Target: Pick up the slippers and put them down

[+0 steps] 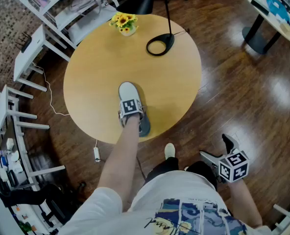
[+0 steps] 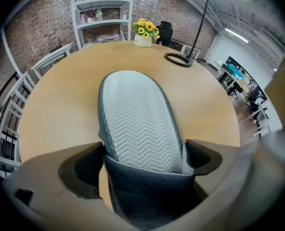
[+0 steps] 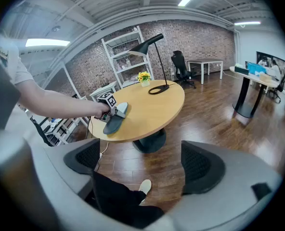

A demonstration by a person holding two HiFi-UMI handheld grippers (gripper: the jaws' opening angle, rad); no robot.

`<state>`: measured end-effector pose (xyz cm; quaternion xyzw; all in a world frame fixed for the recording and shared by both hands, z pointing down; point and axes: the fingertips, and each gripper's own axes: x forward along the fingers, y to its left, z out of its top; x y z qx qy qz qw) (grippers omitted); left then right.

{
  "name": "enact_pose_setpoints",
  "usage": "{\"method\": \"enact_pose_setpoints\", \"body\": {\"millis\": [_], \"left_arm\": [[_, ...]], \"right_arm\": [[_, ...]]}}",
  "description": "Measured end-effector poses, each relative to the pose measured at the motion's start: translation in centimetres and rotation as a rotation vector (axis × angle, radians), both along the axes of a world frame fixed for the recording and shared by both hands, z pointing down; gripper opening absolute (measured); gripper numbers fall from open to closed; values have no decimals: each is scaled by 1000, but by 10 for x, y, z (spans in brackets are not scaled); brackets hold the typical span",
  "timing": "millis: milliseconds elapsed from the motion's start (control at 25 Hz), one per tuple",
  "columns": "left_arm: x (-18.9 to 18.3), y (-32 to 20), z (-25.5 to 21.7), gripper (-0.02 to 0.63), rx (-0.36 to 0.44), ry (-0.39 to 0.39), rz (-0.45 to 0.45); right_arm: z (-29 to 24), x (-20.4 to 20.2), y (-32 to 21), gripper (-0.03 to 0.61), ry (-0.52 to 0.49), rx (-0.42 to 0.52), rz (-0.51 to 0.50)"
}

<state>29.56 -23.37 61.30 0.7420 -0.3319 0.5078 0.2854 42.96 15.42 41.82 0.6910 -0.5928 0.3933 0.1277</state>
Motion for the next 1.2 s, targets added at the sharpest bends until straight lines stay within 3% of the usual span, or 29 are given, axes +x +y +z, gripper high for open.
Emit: {"method": "enact_pose_setpoints", "body": {"millis": [200,240,480,600,720,880,1000,1200], "left_arm": [[6,-4,-14,476,62,0,4],[4,-3,-24,434,78,12,11],[-33,54,-93,433,102,152,-46],[-47,95,-129,433,141,180,-90],[-89,137,-161,433,178,168,-164],[-157,182,-171,433,196,120,-276],[-222,204,-172,433,198,96,-355],[-301,213,-157,433,182,95,-458]], "right_arm": [[-1,-2,0,545,-13,33,-59],[-4,0,3,545,-8,37,-74],[-21,0,33,545,13,70,-207],[-18,12,52,545,-1,82,-304],[-16,6,59,545,-39,104,-419],[6,-17,55,545,-95,126,-549],[10,-52,47,545,-105,128,-618],[27,-110,21,545,-117,100,-715]]}}
